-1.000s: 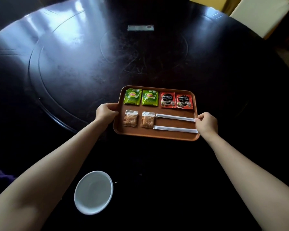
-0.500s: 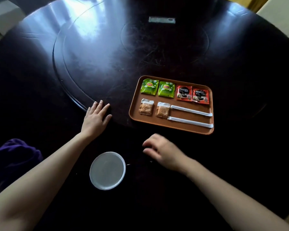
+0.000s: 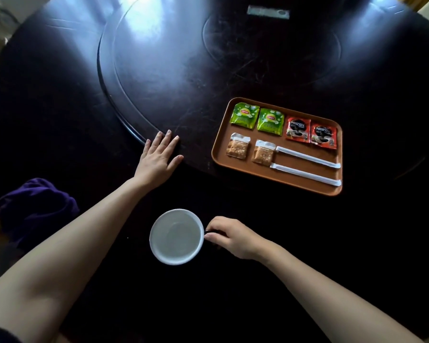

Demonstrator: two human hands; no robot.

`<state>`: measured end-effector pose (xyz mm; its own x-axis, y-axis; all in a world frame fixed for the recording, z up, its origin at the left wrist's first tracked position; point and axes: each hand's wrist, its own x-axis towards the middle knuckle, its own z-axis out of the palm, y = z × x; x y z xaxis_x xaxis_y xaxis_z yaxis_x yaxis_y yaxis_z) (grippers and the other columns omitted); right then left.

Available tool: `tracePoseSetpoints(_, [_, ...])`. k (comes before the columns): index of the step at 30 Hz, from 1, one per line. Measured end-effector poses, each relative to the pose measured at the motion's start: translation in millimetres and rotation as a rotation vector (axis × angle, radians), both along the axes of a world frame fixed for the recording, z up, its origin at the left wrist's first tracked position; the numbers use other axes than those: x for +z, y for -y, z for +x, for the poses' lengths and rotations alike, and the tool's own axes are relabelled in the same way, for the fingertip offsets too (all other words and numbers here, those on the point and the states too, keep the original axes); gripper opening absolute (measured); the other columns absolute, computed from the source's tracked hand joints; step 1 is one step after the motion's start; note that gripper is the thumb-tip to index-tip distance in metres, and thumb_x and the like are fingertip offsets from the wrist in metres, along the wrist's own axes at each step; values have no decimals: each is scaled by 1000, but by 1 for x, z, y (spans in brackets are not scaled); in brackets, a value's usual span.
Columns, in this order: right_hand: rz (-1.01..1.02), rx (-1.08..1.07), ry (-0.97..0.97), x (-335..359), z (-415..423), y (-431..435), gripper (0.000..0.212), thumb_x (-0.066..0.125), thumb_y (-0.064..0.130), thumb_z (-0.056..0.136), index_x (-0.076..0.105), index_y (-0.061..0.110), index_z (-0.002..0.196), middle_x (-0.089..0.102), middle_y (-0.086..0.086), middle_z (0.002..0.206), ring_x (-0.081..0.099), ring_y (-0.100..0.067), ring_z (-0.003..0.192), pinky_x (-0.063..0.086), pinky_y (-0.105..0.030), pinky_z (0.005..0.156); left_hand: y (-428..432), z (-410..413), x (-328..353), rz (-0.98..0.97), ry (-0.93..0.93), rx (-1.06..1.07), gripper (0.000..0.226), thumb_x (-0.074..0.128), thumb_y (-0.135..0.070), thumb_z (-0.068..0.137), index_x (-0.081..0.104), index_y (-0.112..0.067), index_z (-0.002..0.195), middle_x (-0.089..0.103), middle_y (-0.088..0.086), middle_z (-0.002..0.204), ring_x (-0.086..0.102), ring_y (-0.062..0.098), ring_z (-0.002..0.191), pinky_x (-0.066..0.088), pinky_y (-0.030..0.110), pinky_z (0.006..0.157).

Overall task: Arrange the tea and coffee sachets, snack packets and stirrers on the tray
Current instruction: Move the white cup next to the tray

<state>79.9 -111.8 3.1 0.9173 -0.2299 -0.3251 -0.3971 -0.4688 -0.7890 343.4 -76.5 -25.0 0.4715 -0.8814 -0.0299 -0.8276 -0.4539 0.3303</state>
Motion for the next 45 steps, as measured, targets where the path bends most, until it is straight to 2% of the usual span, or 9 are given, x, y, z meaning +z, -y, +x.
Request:
tracePoseSetpoints(6, [52, -49, 0, -4, 0, 7, 17, 55, 19, 91, 61, 6, 100, 63, -13, 101, 68, -19, 77, 56, -33, 77, 0, -1, -1, -42, -6, 2, 57, 37, -44, 93, 19, -25, 144, 11, 1, 157, -2, 16, 144, -4, 39, 117])
tracePoseSetpoints(9, [130, -73, -25, -6, 2, 11, 16, 55, 18, 91, 62, 6, 99, 70, -18, 90, 70, -21, 79, 56, -32, 78, 0, 0, -1, -46, -1, 5, 57, 37, -43, 93, 19, -24, 144, 11, 0, 157, -1, 16, 144, -4, 39, 117])
tracePoseSetpoints(14, [209, -169, -8, -4, -3, 16, 15, 55, 13, 91, 63, 2, 98, 71, -23, 86, 70, -20, 74, 55, -28, 77, -1, 3, 0, -47, 4, -3, 57, 36, -43, 93, 18, -24, 144, 11, 0, 156, -1, 14, 144, -4, 37, 117])
tracePoseSetpoints(24, [125, -307, 221, 49, 43, 102, 11, 53, 10, 91, 63, 8, 96, 71, -16, 86, 72, -24, 77, 59, -31, 77, 11, 29, 3, 60, 67, 9, 63, 39, -44, 92, 11, -25, 145, 4, 3, 157, -4, 18, 144, -4, 40, 118])
tracePoseSetpoints(28, [-27, -399, 268, 53, 82, 141, 13, 55, 12, 90, 64, 5, 95, 71, -18, 87, 71, -26, 77, 57, -36, 75, 10, 28, 3, 40, 55, 25, 62, 34, -49, 92, 11, -25, 145, 4, 0, 157, -6, 15, 143, -6, 39, 118])
tracePoseSetpoints(31, [-137, -403, 279, 50, 106, 161, 15, 55, 14, 90, 65, 3, 94, 69, -5, 80, 67, -6, 72, 50, -23, 71, 10, 27, 2, 32, 54, 30, 62, 32, -51, 91, 10, -27, 144, 3, -2, 157, -8, 13, 143, -9, 37, 117])
tracePoseSetpoints(34, [-99, -425, 264, 44, 125, 168, 15, 54, 11, 91, 63, 0, 95, 65, -8, 81, 68, -17, 69, 49, -10, 64, 10, 27, -1, 11, 57, 34, 63, 33, -51, 91, 9, -27, 144, 3, -1, 157, -10, 11, 141, -10, 36, 117])
tracePoseSetpoints(39, [-64, -430, 240, 32, 143, 170, 14, 53, 14, 91, 63, 4, 94, 66, -12, 77, 70, -28, 67, 55, -37, 72, 10, 26, -7, -15, 71, 54, 66, 36, -49, 92, 9, -21, 145, 4, 0, 157, -12, 9, 139, -10, 36, 116])
tracePoseSetpoints(45, [-92, -374, 218, 31, 151, 174, 17, 52, 18, 92, 63, 6, 96, 70, -19, 76, 68, -24, 63, 56, -38, 72, 11, 26, -11, -30, 54, 73, 70, 37, -48, 91, 6, -14, 145, 1, 2, 157, -11, 9, 140, -9, 36, 117])
